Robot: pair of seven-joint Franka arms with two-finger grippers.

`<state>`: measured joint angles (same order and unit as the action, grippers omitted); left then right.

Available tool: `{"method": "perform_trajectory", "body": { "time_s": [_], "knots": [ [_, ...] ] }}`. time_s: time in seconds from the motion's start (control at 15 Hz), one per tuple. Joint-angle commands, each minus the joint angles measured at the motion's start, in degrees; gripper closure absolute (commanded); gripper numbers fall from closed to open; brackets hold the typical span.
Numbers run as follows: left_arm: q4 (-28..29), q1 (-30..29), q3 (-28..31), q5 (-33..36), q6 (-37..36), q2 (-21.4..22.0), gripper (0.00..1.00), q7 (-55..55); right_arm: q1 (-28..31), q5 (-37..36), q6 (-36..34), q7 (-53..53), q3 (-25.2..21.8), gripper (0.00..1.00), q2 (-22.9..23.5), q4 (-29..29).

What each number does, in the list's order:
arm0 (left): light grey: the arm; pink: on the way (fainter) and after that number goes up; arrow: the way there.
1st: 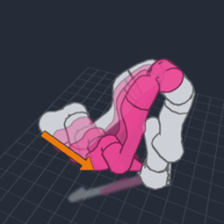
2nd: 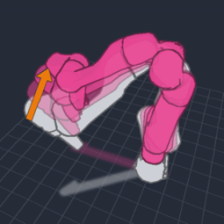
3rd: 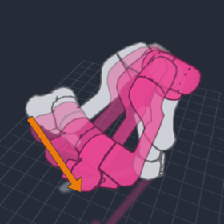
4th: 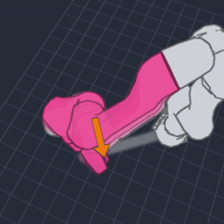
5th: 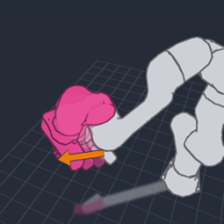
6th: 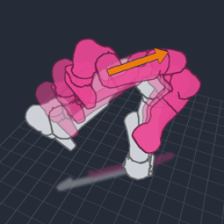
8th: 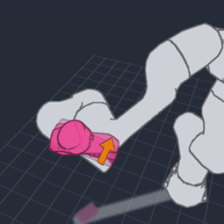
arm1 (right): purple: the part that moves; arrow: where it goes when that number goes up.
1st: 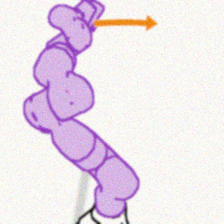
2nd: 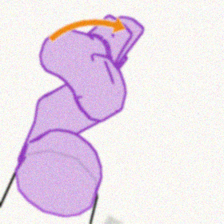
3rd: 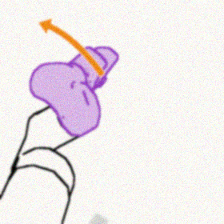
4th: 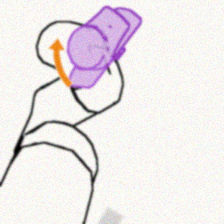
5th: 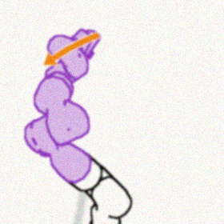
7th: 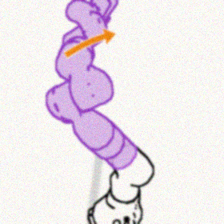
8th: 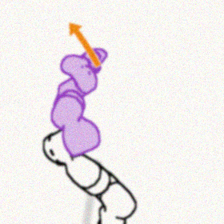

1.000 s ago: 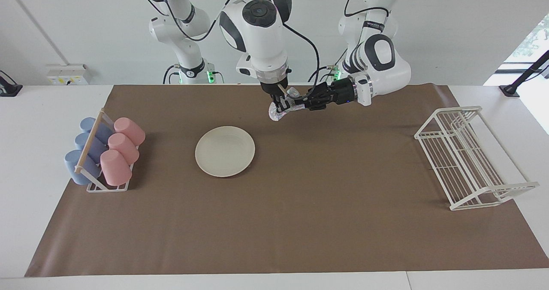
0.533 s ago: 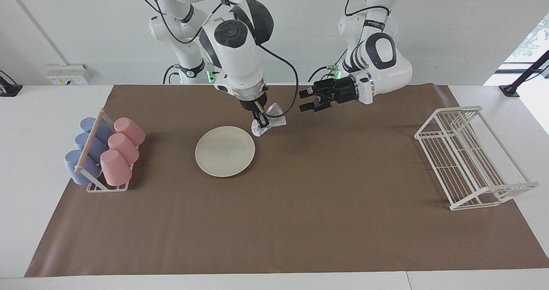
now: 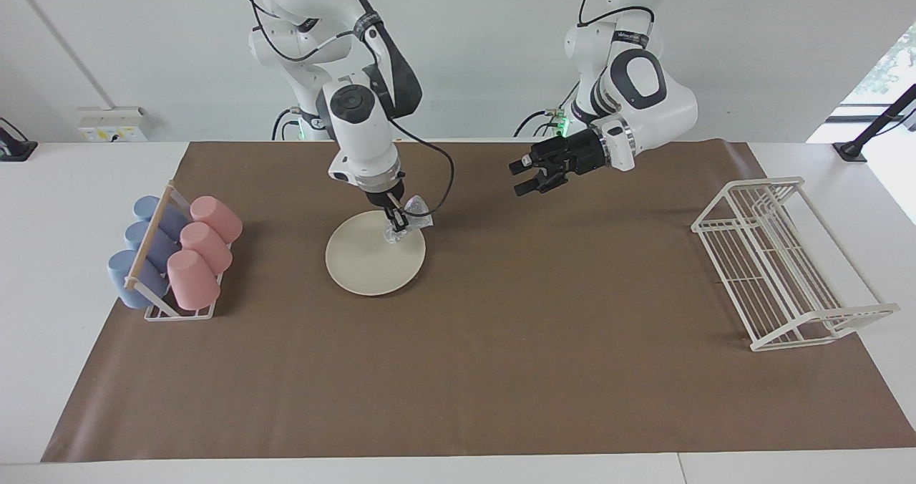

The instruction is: Wipe plate with sponge

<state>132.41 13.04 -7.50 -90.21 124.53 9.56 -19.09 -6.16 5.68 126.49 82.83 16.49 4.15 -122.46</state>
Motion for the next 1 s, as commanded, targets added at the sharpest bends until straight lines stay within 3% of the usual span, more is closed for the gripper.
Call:
{"method": "perform_trajectory", "body": {
  "time_s": [0.0, 0.13, 0.4, 0.67, 0.93],
  "knots": [
    [-0.5, -1.1, 0.1, 7.9, 1.2, 1.7, 0.00, 5.6, 1.9, 0.4, 1.6, -3.4, 0.4, 1.00, -3.0, -4.5],
    [-2.0, -2.5, 0.1, 15.6, 0.6, 2.0, 0.00, 10.0, 1.9, 0.4, 3.3, -3.4, 0.4, 1.00, -2.2, -5.2],
    [-3.6, -5.3, 0.2, 29.0, -2.4, 2.5, 0.00, 13.7, 1.4, 0.4, 12.9, -3.1, 0.5, 1.00, 1.7, -8.2],
    [-10.2, -9.5, 0.1, 47.2, -9.3, 1.9, 0.00, 20.2, 2.0, 0.4, 14.3, -3.9, 0.4, 1.00, 3.1, -8.2],
    [-16.7, -12.6, 0.1, 60.7, -17.7, 1.6, 0.00, 21.0, 5.8, 0.4, 14.3, -12.8, 0.3, 1.00, 3.3, -8.1]
  ]
}}
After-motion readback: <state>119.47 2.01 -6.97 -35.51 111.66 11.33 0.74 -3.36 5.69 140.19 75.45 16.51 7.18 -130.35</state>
